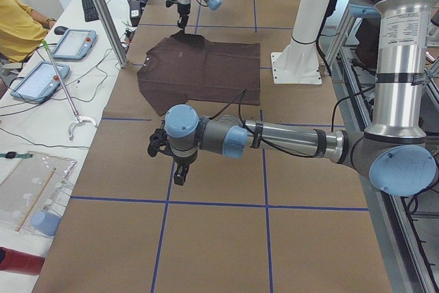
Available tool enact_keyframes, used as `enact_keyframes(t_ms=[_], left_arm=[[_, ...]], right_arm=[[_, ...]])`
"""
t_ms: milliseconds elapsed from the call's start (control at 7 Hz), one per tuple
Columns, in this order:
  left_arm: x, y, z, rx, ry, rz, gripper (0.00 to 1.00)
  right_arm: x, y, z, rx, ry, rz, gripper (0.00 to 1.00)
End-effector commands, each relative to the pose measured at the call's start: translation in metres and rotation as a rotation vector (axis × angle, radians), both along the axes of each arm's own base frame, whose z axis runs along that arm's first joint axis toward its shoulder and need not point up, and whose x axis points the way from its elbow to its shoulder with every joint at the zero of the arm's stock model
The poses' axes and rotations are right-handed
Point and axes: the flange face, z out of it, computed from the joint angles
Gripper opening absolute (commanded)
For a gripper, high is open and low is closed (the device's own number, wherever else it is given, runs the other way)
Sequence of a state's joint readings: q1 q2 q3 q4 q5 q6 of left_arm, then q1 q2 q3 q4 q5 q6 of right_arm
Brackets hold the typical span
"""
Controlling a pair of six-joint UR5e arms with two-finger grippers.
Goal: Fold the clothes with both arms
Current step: 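Grasp the sleeve with the right gripper and fold it inward onto the shirt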
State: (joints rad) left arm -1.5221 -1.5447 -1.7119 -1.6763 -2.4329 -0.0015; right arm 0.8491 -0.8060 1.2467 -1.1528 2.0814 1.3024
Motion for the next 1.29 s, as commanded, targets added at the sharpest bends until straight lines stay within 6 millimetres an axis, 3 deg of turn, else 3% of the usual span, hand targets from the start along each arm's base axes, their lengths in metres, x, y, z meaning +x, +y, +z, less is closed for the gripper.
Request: enact_keyframes(t_ms=[0, 143, 286, 429, 571, 857, 1000, 1143], left_arm=[[-0.001, 0.000, -0.007, 0.013, 0.001, -0.001, 1.00], [-0.001, 0.000, -0.008, 0.014, 0.001, -0.001, 1.00], [0.002, 0.001, -0.016, 0.028, 0.024, 0.006, 1.00], [0.007, 0.002, -0.027, 0.038, 0.107, 0.028, 1.00], [0.008, 0.001, -0.026, 0.063, 0.119, 0.032, 1.00], [0.008, 0.000, -0.024, 0.074, 0.119, 0.033, 1.00], [0.009, -0.002, -0.017, 0.065, 0.121, 0.034, 1.00], [0.009, -0.003, -0.018, 0.097, 0.123, 0.036, 1.00]], right_arm=[[-0.058, -0.001, -0.042, -0.006, 0.030, 0.050, 0.00], [-0.065, 0.000, -0.038, 0.009, 0.051, 0.064, 0.00], [-0.078, 0.008, -0.044, 0.050, 0.060, 0.073, 0.99], [-0.084, 0.013, -0.051, 0.074, 0.048, 0.076, 1.00], [-0.074, 0.018, -0.076, 0.117, 0.005, 0.083, 1.00], [0.017, -0.017, -0.186, 0.404, -0.078, 0.166, 1.00], [0.051, -0.031, -0.208, 0.466, -0.100, 0.222, 1.00], [0.086, -0.047, -0.218, 0.513, -0.134, 0.289, 1.00]])
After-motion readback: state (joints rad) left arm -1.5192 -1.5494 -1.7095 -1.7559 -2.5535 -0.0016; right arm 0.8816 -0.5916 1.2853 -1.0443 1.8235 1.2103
